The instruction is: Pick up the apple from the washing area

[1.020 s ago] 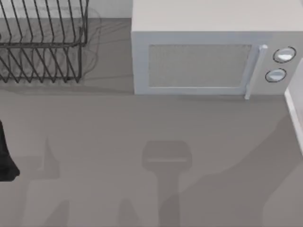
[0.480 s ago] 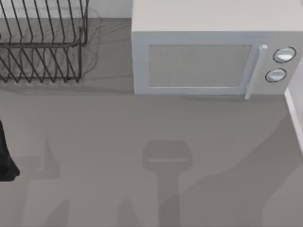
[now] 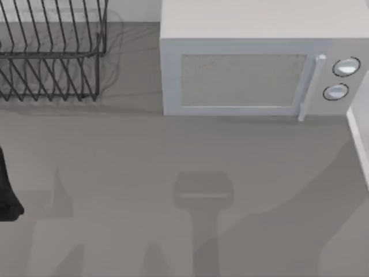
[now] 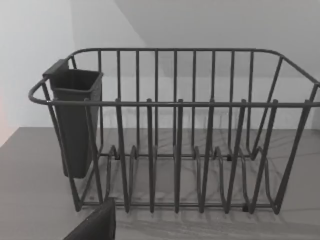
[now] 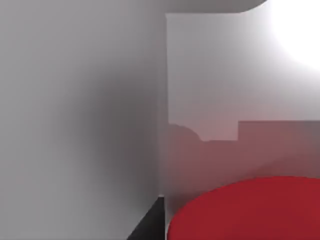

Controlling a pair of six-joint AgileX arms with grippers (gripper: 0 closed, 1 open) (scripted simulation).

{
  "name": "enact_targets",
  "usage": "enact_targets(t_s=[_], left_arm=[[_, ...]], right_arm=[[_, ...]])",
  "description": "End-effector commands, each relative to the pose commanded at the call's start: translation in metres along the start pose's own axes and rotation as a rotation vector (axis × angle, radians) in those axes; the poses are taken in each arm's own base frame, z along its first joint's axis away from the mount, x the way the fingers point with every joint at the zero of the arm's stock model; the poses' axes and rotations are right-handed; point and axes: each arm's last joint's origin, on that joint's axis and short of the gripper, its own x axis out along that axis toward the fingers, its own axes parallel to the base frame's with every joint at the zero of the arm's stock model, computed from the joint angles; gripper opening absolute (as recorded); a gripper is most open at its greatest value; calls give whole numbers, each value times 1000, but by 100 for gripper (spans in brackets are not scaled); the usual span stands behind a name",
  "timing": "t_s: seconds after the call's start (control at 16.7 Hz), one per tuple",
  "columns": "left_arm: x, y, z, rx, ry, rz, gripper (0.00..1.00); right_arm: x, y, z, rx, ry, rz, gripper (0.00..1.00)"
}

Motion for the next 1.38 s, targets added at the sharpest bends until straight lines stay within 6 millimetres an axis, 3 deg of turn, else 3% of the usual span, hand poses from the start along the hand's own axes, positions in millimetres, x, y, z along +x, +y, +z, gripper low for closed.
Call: enact_targets(t_s=[0.12,0.54,0.6,0.78,0.96,1.14,1.38], left_arm=[[0,0,0,0,0,0,100],[0,0,0,0,0,0,100],[0,0,0,0,0,0,100],[0,0,0,0,0,0,100],[0,0,0,0,0,0,100],[0,0,0,0,0,0,100],[0,0,0,0,0,0,100]], right_arm=[[0,0,0,0,0,0,0],[0,0,0,0,0,0,0],[-29,-1,6,6,-51,0,0],[-38,-2,11,6,-54,-1,0],[-71,-7,24,6,-58,-2,0],[-124,-10,32,7,-41,3,0],[-206,-8,25,7,-16,11,0]])
